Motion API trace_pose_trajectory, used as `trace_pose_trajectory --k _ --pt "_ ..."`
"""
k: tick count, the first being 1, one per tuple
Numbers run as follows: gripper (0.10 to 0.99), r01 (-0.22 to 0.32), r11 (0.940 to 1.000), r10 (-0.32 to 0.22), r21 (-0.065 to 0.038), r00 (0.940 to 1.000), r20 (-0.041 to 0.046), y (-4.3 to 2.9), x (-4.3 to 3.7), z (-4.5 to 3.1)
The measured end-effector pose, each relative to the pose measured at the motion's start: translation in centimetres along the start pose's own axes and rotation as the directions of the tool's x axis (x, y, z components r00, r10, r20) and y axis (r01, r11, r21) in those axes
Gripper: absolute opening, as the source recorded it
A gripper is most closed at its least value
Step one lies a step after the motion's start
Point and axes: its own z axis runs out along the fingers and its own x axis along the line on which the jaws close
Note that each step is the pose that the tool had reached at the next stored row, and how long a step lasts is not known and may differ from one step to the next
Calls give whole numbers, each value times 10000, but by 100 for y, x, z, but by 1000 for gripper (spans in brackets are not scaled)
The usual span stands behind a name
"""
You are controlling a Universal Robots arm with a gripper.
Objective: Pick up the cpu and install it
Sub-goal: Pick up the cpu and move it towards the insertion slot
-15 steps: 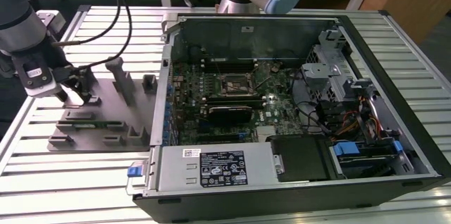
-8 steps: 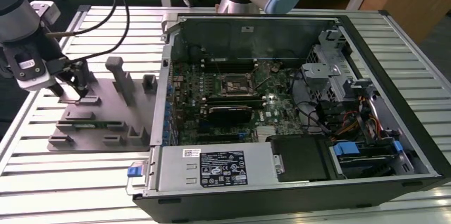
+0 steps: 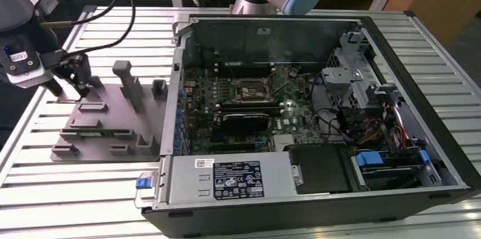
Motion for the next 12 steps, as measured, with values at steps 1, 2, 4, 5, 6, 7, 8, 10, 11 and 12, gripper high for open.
trace_pose_trajectory --k 1,2,4,5,6,7,8,10,11,12 --pt "541 0 10000 0 0 10000 2 2 -1 -32" --pt "541 0 10000 0 0 10000 4 3 -1 -63" --pt "541 0 10000 0 0 10000 8 6 -3 -126" --pt "541 0 10000 0 -1 10000 11 8 -4 -158" --pt "541 0 10000 0 -1 10000 14 10 -5 -191" --pt "541 1 10000 -1 -1 10000 16 12 -6 -223" --pt "541 1 10000 -1 -1 10000 19 14 -7 -255" --pt "541 1 10000 -1 -2 10000 23 18 -8 -319" --pt "541 1 10000 -1 -1 10000 26 20 -10 -351" --pt "541 1 10000 -1 -2 10000 30 21 -10 -387"
